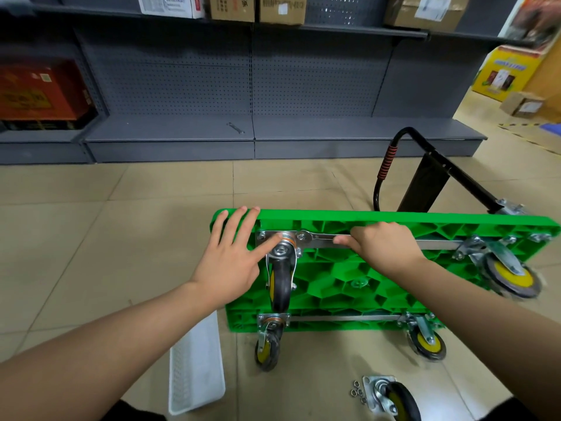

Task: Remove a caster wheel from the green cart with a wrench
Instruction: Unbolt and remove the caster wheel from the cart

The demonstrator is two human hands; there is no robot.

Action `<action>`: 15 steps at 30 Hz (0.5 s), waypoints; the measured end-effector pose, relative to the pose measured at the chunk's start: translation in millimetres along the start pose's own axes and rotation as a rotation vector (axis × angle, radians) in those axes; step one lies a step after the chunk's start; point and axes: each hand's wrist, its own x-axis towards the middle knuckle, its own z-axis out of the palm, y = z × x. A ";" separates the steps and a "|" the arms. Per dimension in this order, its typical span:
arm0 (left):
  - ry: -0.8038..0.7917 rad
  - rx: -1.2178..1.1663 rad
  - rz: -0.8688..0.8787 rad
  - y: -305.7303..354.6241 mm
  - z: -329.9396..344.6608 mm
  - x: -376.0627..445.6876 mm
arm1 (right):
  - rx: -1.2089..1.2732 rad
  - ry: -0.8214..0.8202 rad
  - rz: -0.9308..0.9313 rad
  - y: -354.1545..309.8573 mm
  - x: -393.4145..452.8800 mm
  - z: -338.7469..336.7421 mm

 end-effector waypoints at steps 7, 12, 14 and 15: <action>0.022 -0.002 0.004 -0.4 1.0 -0.2 | 0.042 0.234 -0.045 10.2 1.2 29.3; 0.032 0.002 0.001 0.3 1.6 -0.2 | 0.124 0.277 0.029 1.8 -8.0 54.2; 0.036 0.004 0.004 0.2 1.3 -0.3 | 0.194 0.292 0.109 -8.3 -15.5 67.3; 0.037 0.003 0.008 0.2 1.6 -0.9 | 0.236 0.294 0.153 -14.4 -19.6 74.0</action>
